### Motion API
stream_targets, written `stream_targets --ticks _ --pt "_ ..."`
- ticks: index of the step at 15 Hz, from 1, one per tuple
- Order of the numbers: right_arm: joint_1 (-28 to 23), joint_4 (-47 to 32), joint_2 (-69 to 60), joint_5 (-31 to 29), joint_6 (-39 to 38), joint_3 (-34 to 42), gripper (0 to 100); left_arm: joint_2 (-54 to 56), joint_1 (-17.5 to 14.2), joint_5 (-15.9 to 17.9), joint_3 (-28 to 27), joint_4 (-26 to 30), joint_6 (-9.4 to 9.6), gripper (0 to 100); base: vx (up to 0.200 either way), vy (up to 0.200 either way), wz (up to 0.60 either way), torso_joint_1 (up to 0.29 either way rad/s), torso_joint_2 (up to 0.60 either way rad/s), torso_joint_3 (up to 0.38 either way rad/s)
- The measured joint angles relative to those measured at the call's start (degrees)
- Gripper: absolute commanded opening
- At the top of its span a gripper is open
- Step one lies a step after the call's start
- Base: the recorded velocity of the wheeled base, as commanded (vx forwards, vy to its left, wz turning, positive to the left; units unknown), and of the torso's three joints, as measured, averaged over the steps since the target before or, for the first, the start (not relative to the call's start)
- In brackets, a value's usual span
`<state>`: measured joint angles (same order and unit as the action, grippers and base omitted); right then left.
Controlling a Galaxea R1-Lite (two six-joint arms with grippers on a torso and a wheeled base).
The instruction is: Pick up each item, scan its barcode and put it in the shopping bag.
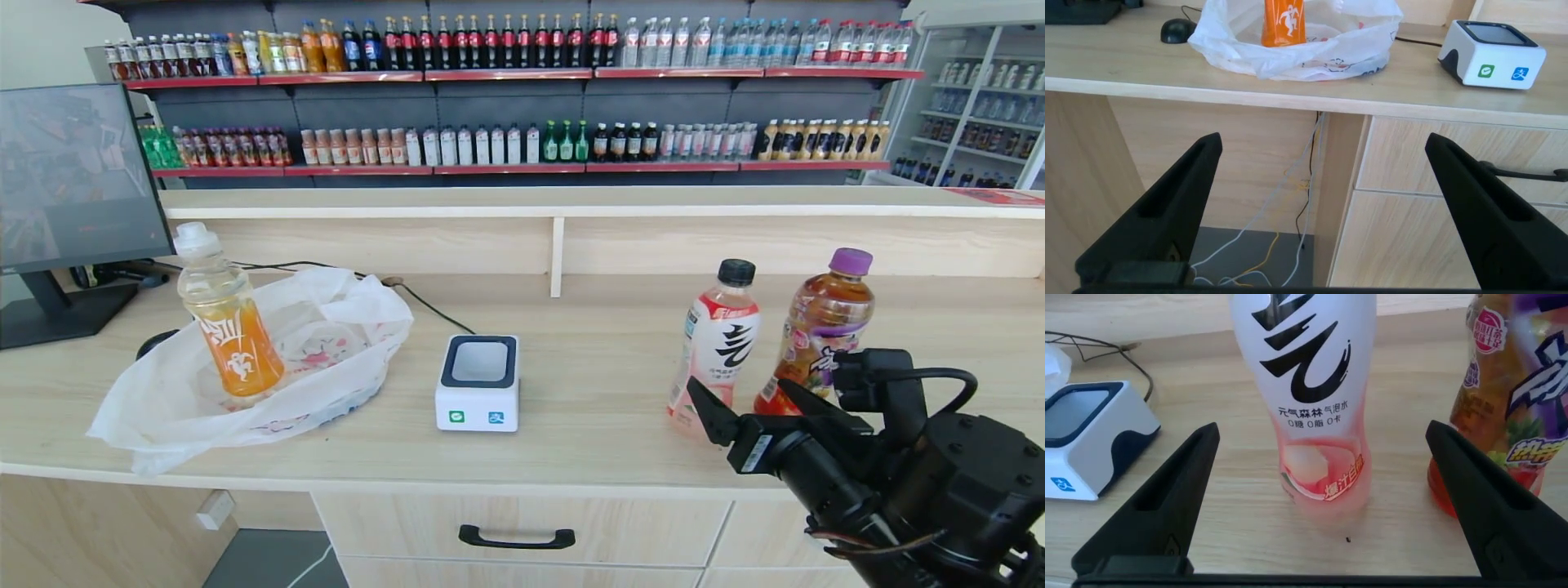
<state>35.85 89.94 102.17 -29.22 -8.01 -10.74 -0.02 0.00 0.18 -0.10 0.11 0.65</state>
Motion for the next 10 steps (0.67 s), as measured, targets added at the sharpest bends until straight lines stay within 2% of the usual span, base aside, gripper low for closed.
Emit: stream_targets --ticks 10 --pt "-1.13 0.0 5.08 0.35 4.45 -4.39 100 0.0 0.0 0.0 0.0 0.0 -0.02 100 0.0 0.0 0.0 0.0 0.0 0.0"
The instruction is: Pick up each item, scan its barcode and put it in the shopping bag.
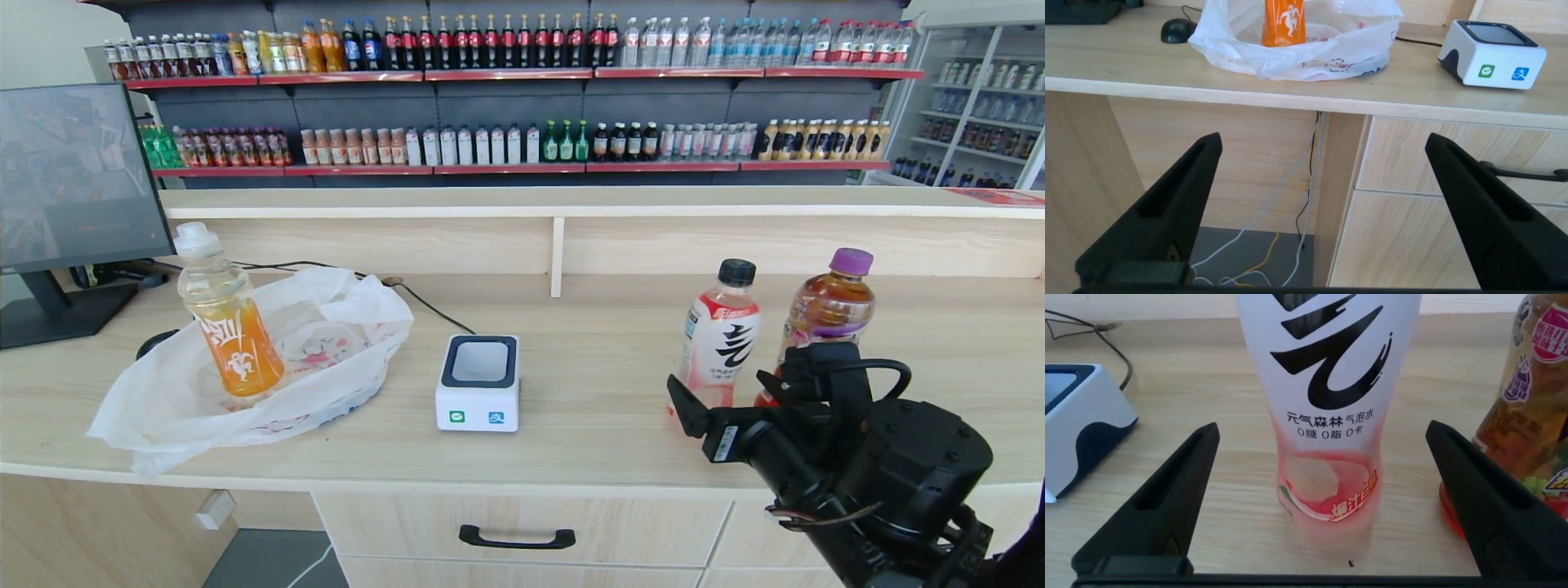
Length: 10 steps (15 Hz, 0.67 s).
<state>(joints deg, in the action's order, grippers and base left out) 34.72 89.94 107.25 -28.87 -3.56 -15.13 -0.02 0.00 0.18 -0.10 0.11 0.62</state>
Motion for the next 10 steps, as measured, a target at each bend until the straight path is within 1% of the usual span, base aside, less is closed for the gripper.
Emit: stream_targets --ticks 4,6,8,10 --pt "-1.34 -0.02 1.56 0.29 4.34 -1.76 100 0.0 0.0 0.0 0.0 0.05 0.0 100 0.0 0.0 0.0 0.0 0.0 0.0" --pt "-1.48 -0.02 2.62 0.32 6.12 -4.08 100 0.0 0.0 -0.02 0.0 0.0 0.0 100 0.0 0.0 0.0 0.0 0.0 0.0" --pt "-1.56 0.0 3.74 0.27 6.9 -6.5 100 0.0 0.0 0.0 0.0 0.0 0.0 100 0.0 0.0 0.0 0.0 0.0 0.0" --pt "-1.76 -0.02 4.6 0.24 6.95 -7.13 100 0.0 0.0 -0.02 0.0 0.0 0.02 100 0.0 0.0 0.0 0.0 0.0 0.0"
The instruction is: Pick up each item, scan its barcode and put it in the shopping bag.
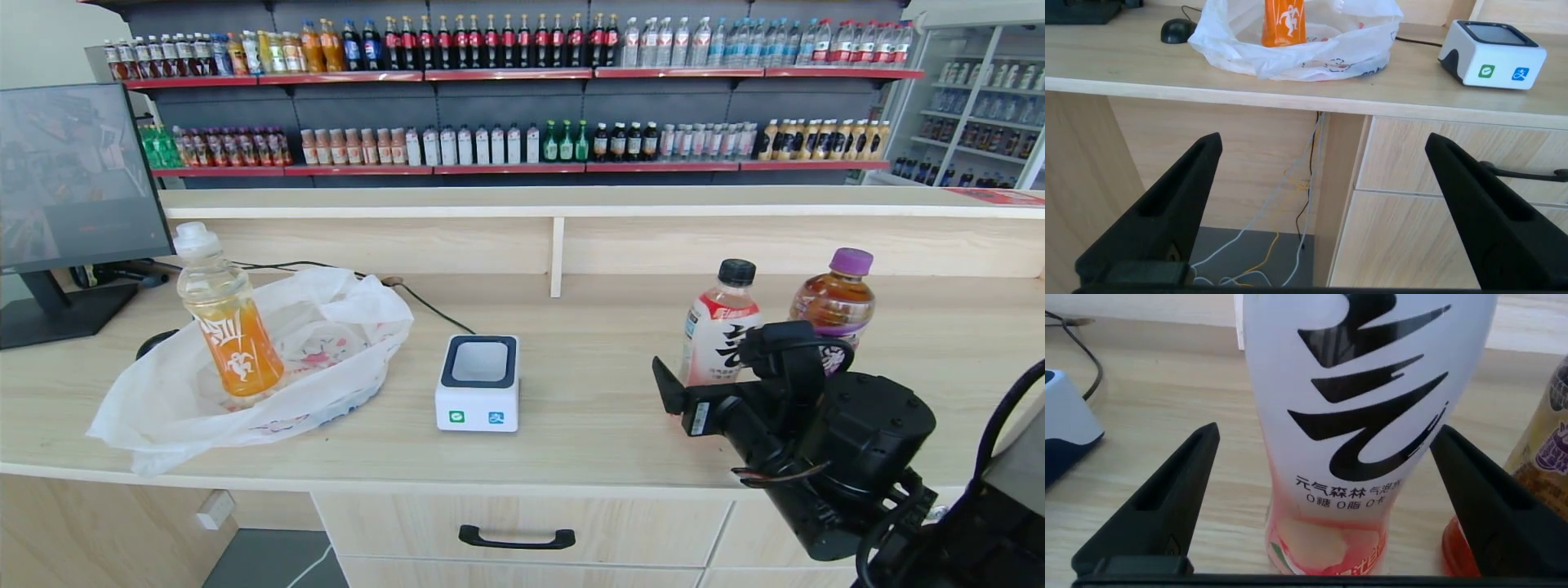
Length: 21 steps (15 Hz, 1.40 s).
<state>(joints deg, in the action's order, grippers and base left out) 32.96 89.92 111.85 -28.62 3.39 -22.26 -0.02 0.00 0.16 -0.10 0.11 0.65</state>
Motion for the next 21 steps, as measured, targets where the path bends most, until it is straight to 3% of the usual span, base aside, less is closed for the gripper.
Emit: stream_targets --ticks 8,17,18,21 --pt "-3.72 0.05 2.27 -0.04 2.66 -4.89 100 0.0 0.0 0.02 0.0 0.0 -0.02 100 0.0 0.0 0.0 0.0 0.0 0.0" --pt "-4.06 0.0 4.77 -0.28 2.73 -8.11 100 0.0 0.0 0.02 0.0 0.0 0.0 100 0.0 0.0 0.0 0.0 0.0 0.0" --pt "-4.06 0.02 4.88 -0.3 2.6 -8.08 0 0.0 0.0 0.0 0.0 0.0 -0.02 100 0.0 0.0 0.0 0.0 0.0 0.0" --pt "-4.3 -0.06 4.88 -0.28 2.38 -7.62 0 0.0 0.0 0.02 0.0 0.0 -0.02 100 0.0 0.0 0.0 0.0 0.0 0.0"
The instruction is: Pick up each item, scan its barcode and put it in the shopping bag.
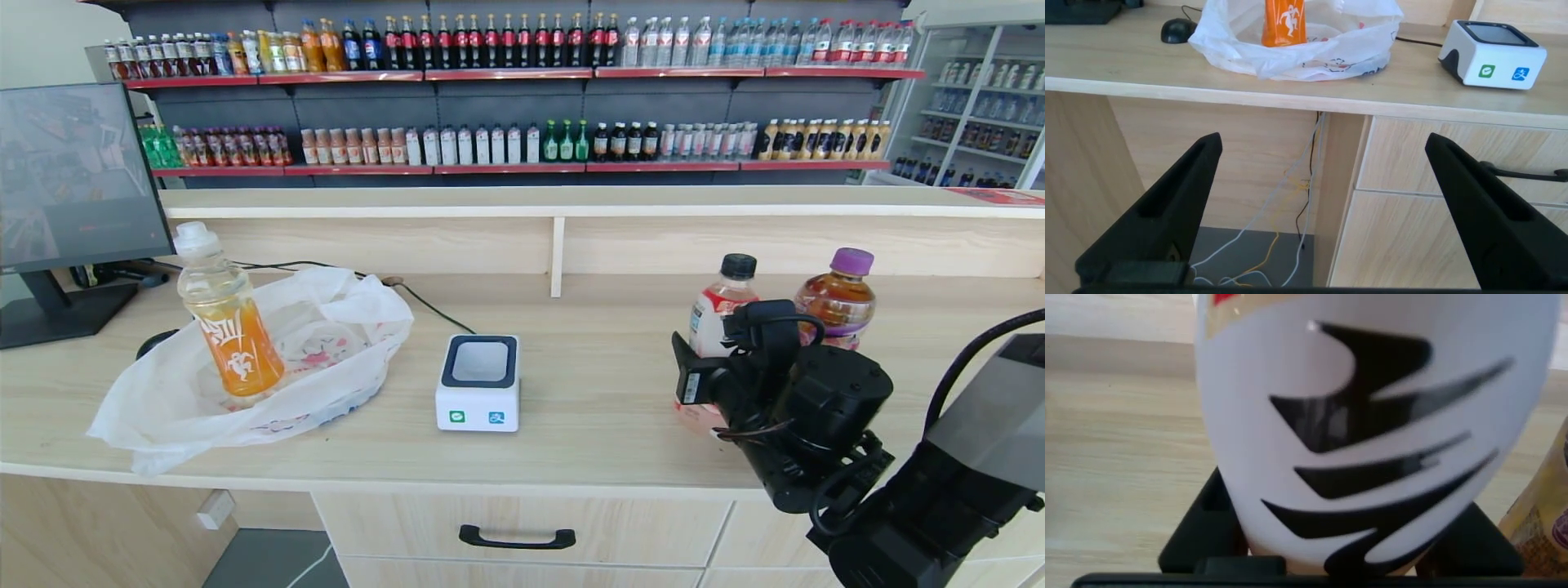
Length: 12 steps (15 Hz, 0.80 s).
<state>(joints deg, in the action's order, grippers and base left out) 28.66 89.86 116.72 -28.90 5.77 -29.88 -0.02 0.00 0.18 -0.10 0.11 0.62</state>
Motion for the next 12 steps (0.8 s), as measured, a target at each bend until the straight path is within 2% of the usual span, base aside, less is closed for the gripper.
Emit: stream_targets --ticks 7,12 --pt "0.13 -0.27 -1.21 0.01 0.37 0.45 0 0.0 0.0 0.0 0.0 0.02 0.0 100 0.0 0.0 0.0 0.0 0.0 0.0" --pt "1.13 0.02 -4.4 -0.05 4.02 -2.94 0 0.0 0.0 -0.02 0.0 0.0 0.02 100 0.0 0.0 0.0 0.0 0.0 0.0"
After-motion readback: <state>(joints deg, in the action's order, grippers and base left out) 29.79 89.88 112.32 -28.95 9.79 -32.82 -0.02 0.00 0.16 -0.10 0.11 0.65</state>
